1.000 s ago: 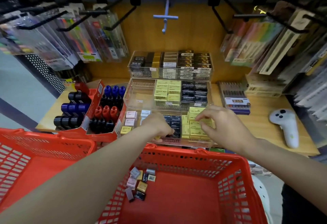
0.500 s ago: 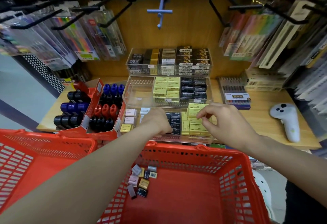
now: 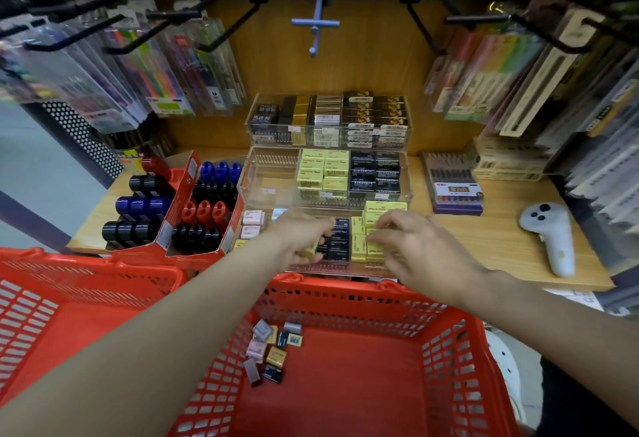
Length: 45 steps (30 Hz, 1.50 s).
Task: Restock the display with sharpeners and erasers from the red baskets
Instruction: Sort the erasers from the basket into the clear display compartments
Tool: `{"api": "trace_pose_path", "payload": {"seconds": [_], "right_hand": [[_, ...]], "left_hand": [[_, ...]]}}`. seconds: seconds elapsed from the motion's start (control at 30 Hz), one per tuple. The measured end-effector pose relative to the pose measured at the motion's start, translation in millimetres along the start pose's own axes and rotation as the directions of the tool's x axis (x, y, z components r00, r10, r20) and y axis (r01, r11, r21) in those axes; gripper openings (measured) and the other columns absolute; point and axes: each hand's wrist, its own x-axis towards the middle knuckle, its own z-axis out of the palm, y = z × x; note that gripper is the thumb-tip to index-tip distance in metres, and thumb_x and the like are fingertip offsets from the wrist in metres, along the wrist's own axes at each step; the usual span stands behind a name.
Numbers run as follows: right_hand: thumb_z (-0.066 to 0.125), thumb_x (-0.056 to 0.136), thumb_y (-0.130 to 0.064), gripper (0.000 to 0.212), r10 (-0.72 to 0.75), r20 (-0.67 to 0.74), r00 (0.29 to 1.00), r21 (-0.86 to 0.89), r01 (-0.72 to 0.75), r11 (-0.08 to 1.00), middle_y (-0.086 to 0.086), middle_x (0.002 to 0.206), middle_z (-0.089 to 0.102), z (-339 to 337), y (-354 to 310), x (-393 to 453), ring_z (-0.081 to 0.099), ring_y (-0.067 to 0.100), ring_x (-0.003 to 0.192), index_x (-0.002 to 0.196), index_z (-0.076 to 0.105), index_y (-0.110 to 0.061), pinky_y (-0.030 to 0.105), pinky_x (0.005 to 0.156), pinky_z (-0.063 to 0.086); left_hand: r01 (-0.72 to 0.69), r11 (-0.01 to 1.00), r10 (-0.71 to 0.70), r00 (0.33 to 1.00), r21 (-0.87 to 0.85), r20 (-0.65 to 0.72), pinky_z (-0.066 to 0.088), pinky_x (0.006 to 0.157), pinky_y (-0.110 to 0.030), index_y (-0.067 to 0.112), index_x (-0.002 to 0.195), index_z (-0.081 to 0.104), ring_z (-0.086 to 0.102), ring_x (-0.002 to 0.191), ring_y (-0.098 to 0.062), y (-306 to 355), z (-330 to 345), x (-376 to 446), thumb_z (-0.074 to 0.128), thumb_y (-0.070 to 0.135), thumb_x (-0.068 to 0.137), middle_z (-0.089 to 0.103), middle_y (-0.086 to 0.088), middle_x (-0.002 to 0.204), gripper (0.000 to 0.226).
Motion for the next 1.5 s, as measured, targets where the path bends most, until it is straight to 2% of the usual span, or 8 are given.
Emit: {"api": "trace_pose_path", "payload": {"seconds": [0.13, 0.4, 0.53, 0.7, 0.93, 1.07, 1.27, 1.5], "right_hand": [[0.047, 0.099, -0.031, 0.052, 0.039, 0.123, 0.992, -0.089, -0.028, 0.996, -0.001, 0.147, 0.034, 8, -4, -10, 0.031, 0.018, 0.136, 0.149, 0.035, -0.028, 0.037, 0.110, 0.034], [0.055, 0.097, -0.038, 0.052, 0.091, 0.100, 0.991, 0.198, -0.110, 0.974, -0.006, 0.149, 0.036, -24, -31, -16, 0.041, 0.009, 0.134, 0.146, 0.039, -0.031, 0.022, 0.112, 0.029], [0.064, 0.093, -0.032, 0.043, 0.205, 0.062, 0.977, 0.799, -0.172, 0.576, -0.009, 0.117, 0.062, -59, -63, -15, 0.072, 0.011, 0.087, 0.134, 0.055, -0.030, 0.030, 0.083, 0.059], [0.067, 0.090, -0.014, 0.029, 0.229, 0.118, 0.966, 0.921, -0.193, 0.337, 0.015, 0.101, 0.072, -71, -80, -20, 0.073, 0.020, 0.076, 0.119, 0.068, -0.016, 0.027, 0.071, 0.060], [0.084, 0.076, -0.024, 0.025, 0.304, 0.106, 0.947, 0.782, -0.268, 0.563, -0.013, 0.081, 0.073, -67, -66, 0, 0.069, -0.003, 0.079, 0.095, 0.072, -0.033, 0.018, 0.056, 0.054], [0.080, 0.080, -0.031, 0.022, 0.467, -0.082, 0.880, 0.621, -0.322, 0.715, -0.021, 0.078, 0.065, -57, -39, 40, 0.061, -0.012, 0.064, 0.100, 0.071, -0.032, 0.004, 0.050, 0.042], [0.071, 0.088, -0.036, 0.034, 0.407, -0.203, 0.890, 0.266, -0.350, 0.898, -0.002, 0.116, 0.064, -32, -23, 96, 0.060, 0.015, 0.102, 0.119, 0.067, -0.025, 0.027, 0.084, 0.051], [0.069, 0.087, -0.042, 0.032, 0.396, -0.216, 0.892, 0.167, -0.366, 0.915, -0.004, 0.120, 0.064, -11, -16, 117, 0.057, 0.017, 0.111, 0.117, 0.067, -0.031, 0.039, 0.092, 0.051]], "left_hand": [[0.166, 0.848, -0.080, 0.979, -0.504, 0.188, 0.058, 0.052, -0.030, -0.001, 0.106, 0.061, 0.058, 0.075, -0.020, -3, -20, -34, 0.047, 0.004, 0.097, 0.059, -0.014, 0.086, 0.018], [0.082, 0.629, 0.102, 0.977, -0.773, 0.187, 0.062, 0.067, -0.043, -0.004, 0.102, 0.067, 0.065, 0.097, -0.035, -18, -32, -97, 0.060, -0.009, 0.087, 0.070, -0.026, 0.098, 0.017], [-0.071, 0.692, 0.167, 0.984, -0.718, 0.063, 0.061, 0.069, -0.036, -0.001, 0.107, 0.068, 0.071, 0.097, -0.031, -20, -16, -107, 0.074, -0.001, 0.077, 0.072, -0.022, 0.101, 0.031], [-0.153, 0.790, 0.236, 0.969, -0.593, 0.065, 0.059, 0.067, -0.029, 0.000, 0.096, 0.070, 0.075, 0.085, -0.024, -18, -3, -113, 0.083, 0.015, 0.061, 0.076, -0.015, 0.089, 0.040], [-0.192, 0.805, 0.245, 0.969, -0.562, 0.020, 0.059, 0.072, -0.027, 0.001, 0.093, 0.067, 0.072, 0.093, -0.021, -5, -5, -83, 0.078, 0.030, 0.075, 0.072, -0.014, 0.102, 0.036], [-0.030, 0.674, 0.079, 0.996, -0.738, 0.031, 0.056, 0.072, -0.032, -0.004, 0.102, 0.061, 0.060, 0.091, -0.023, 12, -20, -48, 0.056, 0.001, 0.094, 0.060, -0.017, 0.101, 0.011], [0.000, 0.695, 0.109, 0.989, -0.719, 0.105, 0.044, 0.107, -0.043, -0.002, 0.127, 0.052, 0.054, 0.109, -0.026, 23, -47, -27, 0.047, -0.007, 0.095, 0.049, -0.020, 0.123, 0.033], [-0.451, 0.889, 0.430, 0.881, -0.077, -0.196, 0.056, 0.086, -0.026, 0.020, 0.113, 0.063, 0.065, 0.097, -0.012, 12, -49, -14, 0.075, 0.011, 0.083, 0.066, 0.003, 0.106, 0.033]]}}
